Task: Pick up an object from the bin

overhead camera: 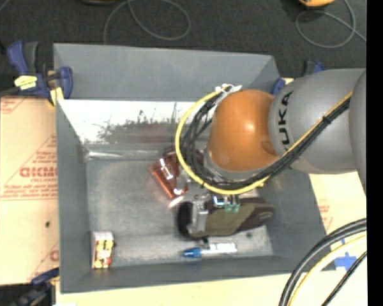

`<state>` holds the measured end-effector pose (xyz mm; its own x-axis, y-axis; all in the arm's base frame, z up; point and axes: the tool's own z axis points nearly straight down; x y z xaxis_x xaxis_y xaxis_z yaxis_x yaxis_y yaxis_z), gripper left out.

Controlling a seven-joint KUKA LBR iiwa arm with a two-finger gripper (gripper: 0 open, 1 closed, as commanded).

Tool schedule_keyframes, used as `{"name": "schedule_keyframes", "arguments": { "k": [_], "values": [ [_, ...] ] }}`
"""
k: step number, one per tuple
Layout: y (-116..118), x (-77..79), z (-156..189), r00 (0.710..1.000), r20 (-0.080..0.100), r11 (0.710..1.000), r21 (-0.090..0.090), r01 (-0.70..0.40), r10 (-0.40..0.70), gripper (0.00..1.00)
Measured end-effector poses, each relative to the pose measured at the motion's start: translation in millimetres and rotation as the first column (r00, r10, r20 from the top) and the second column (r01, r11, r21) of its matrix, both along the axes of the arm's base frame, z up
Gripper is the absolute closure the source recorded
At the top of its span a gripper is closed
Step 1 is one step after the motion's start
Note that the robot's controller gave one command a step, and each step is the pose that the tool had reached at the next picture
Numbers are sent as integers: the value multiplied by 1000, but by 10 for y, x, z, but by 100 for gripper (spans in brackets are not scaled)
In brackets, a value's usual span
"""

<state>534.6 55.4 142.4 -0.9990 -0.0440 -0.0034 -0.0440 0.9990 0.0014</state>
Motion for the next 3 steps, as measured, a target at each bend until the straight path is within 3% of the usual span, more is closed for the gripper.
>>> {"name": "schedule_keyframes", "arguments": {
  "k": [1, 2, 3],
  "values": [
    [-302, 180, -27, 999, 3, 999, 0, -44, 44, 0],
    [-382, 229, -96, 983, 1, 983, 1, 185, -185, 0],
    [-486, 236, -126, 986, 2, 986, 0, 167, -167, 0]
  ]
}}
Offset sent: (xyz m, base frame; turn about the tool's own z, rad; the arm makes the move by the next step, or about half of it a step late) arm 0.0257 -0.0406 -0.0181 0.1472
